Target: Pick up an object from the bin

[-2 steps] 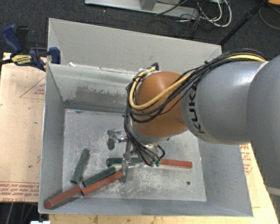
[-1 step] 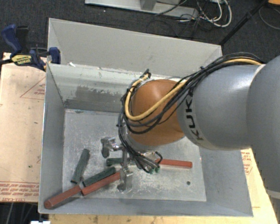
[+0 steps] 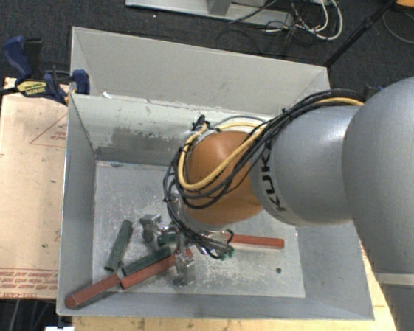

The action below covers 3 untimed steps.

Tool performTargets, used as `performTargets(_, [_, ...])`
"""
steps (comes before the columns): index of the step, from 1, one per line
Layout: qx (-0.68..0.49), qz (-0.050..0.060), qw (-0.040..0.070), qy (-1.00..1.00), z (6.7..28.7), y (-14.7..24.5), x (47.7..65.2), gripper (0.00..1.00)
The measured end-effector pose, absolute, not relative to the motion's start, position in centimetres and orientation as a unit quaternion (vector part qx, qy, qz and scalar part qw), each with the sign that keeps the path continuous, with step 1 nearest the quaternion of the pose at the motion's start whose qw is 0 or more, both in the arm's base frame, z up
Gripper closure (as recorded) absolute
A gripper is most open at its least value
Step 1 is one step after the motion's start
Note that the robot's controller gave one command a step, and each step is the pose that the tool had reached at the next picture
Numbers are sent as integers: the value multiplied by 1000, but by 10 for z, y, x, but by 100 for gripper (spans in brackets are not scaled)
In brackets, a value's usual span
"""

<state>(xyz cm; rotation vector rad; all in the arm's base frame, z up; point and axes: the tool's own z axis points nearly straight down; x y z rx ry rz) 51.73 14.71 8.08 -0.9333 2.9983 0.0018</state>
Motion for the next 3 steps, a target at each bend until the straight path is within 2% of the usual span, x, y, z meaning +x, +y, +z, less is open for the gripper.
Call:
performTargets(1, [-328, 1, 0, 945, 70, 148, 508, 100])
performTargets(2, [-328, 1, 0, 945, 70, 148, 508, 100])
performTargets(3, [-328, 1, -4, 945, 79, 147, 506, 100])
